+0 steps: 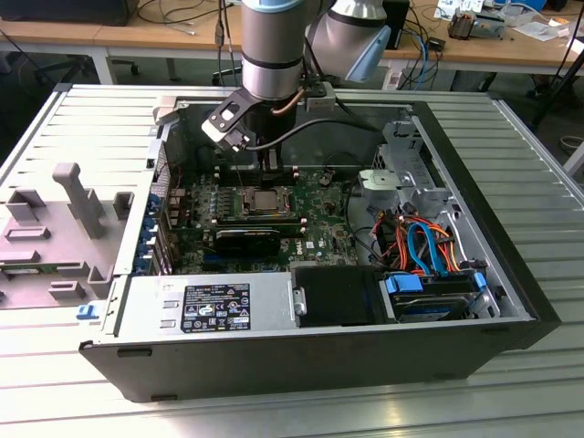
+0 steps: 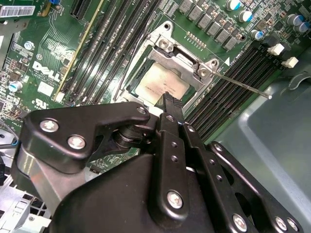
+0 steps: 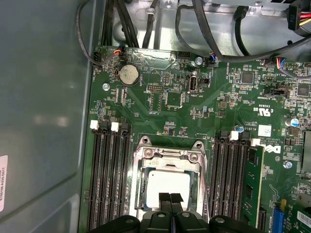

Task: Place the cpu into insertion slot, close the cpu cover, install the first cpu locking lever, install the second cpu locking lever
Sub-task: 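Close the cpu cover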

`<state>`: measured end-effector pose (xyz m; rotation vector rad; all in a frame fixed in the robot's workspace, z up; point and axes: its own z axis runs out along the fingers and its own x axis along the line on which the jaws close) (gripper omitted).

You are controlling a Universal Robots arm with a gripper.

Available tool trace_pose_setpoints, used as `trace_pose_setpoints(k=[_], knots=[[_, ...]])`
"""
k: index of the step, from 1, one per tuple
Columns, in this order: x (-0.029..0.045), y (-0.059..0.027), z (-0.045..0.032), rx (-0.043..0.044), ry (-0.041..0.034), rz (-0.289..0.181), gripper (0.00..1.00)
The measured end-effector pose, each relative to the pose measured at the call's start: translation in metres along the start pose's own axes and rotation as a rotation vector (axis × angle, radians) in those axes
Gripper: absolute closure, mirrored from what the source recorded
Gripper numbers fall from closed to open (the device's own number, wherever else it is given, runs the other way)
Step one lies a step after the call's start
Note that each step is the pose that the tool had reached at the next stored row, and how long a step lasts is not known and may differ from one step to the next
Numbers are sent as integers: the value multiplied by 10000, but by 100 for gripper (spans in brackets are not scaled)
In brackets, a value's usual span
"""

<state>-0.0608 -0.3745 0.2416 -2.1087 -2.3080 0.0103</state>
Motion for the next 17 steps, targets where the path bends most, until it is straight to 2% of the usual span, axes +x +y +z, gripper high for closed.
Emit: trace_pose_setpoints(k=[17], knots=[[1, -18, 52, 1, -1, -13, 89]])
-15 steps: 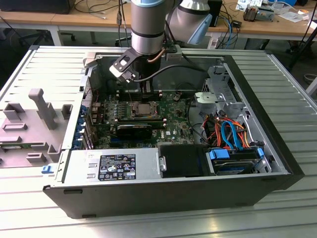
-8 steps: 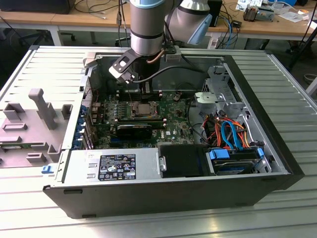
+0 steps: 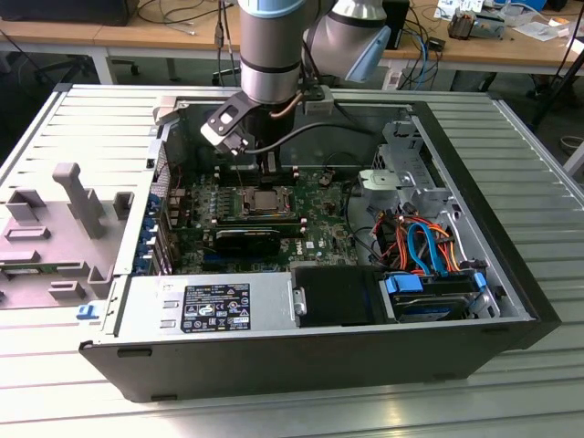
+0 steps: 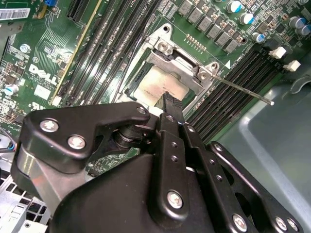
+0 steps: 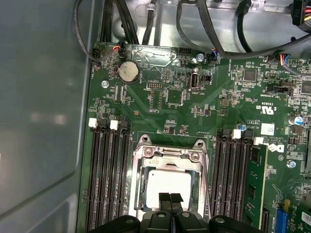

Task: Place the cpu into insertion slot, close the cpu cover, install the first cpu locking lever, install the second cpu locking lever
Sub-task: 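Close the cpu cover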

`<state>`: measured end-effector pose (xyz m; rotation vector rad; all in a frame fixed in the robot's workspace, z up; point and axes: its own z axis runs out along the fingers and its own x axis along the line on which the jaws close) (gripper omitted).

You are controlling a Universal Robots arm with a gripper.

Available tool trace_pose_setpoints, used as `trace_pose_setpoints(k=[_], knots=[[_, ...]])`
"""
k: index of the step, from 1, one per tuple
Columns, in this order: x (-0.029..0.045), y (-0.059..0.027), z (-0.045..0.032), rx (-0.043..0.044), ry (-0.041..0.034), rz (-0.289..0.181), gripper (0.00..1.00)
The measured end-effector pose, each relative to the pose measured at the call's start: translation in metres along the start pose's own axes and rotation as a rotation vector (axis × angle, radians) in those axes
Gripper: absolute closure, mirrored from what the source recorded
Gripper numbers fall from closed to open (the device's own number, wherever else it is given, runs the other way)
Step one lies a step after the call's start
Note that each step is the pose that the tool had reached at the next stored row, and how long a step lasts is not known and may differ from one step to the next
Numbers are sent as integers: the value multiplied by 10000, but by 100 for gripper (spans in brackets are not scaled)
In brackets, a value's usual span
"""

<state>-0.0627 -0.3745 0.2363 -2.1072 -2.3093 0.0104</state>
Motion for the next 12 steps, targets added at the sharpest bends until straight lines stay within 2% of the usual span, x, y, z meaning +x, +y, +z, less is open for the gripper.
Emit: trace_pose_setpoints(k=[12], knots=[[0, 1, 42, 0, -1, -1, 89]])
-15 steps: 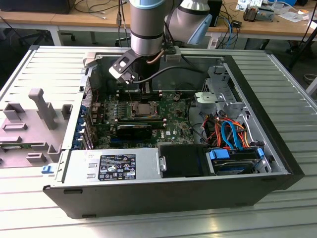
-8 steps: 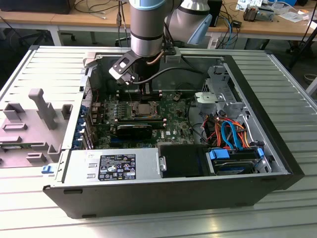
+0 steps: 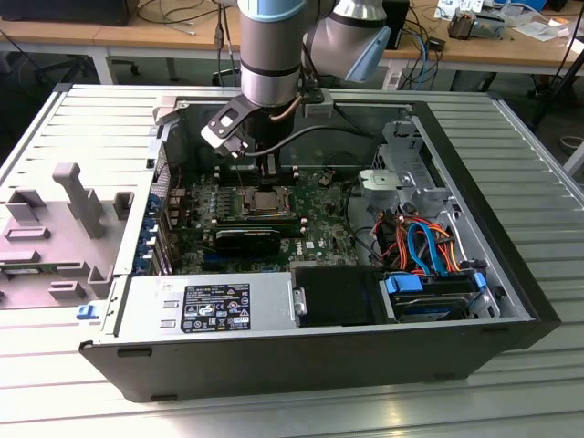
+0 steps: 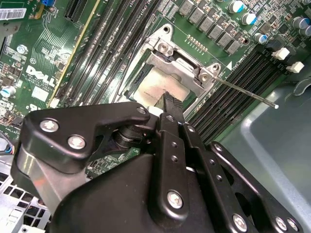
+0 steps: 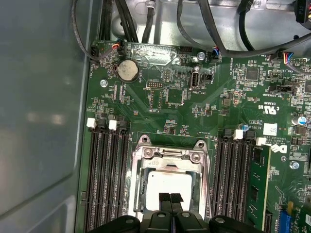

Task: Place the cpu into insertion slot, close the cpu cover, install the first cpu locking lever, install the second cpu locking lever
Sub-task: 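Close the cpu cover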

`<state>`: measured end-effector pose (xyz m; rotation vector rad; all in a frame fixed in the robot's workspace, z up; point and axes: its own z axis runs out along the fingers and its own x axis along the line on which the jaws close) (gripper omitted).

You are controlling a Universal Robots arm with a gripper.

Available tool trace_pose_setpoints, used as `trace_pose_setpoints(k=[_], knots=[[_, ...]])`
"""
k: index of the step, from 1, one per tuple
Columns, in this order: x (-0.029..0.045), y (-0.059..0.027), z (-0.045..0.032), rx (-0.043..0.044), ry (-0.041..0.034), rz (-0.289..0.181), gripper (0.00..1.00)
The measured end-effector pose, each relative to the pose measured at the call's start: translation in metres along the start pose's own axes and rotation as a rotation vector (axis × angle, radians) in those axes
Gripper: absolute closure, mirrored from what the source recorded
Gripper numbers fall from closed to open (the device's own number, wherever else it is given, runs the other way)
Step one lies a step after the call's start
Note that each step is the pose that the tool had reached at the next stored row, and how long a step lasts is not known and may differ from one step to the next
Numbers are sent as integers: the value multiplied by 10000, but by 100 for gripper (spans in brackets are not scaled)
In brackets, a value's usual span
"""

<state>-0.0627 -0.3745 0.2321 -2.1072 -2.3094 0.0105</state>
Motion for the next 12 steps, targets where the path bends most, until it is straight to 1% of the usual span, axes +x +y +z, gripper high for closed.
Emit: trace_pose_setpoints(k=[12], knots=[[0, -1, 46, 0, 0, 0, 89]])
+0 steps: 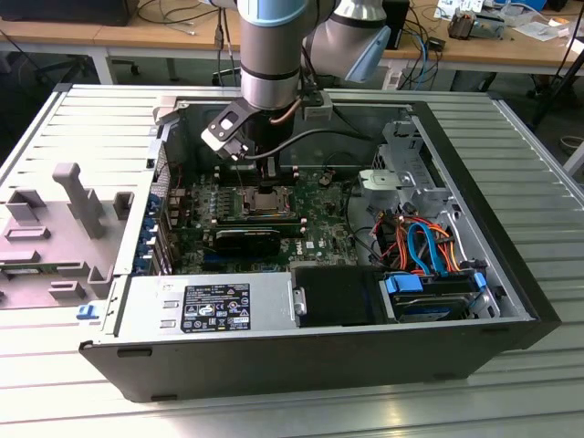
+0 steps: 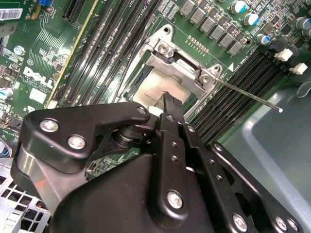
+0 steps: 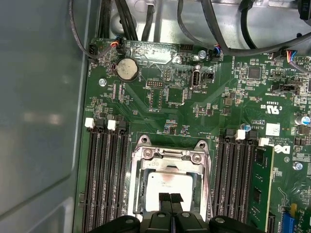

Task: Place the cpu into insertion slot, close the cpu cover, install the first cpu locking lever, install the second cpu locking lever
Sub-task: 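Close the cpu cover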

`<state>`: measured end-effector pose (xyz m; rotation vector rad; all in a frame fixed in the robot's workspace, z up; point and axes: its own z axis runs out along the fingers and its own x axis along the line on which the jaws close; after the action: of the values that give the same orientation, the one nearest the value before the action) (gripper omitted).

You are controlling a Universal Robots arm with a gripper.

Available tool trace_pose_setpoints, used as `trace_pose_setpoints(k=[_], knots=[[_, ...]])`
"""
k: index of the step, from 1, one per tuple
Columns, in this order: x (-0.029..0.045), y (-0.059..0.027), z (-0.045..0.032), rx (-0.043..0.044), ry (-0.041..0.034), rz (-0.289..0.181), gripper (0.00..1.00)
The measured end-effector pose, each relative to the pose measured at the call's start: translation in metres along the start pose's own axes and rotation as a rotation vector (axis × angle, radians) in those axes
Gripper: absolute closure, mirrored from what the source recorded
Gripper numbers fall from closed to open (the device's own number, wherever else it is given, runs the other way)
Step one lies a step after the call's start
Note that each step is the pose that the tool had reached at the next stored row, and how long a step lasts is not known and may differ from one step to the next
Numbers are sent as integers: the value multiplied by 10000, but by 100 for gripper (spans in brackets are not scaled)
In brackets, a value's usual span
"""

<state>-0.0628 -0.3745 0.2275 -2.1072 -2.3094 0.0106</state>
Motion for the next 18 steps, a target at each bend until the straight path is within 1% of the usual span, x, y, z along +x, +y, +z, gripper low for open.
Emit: trace_pose_setpoints(k=[14, 18], knots=[[-1, 1, 58, 0, 0, 0, 89], [0, -10, 88, -1, 1, 1, 89]])
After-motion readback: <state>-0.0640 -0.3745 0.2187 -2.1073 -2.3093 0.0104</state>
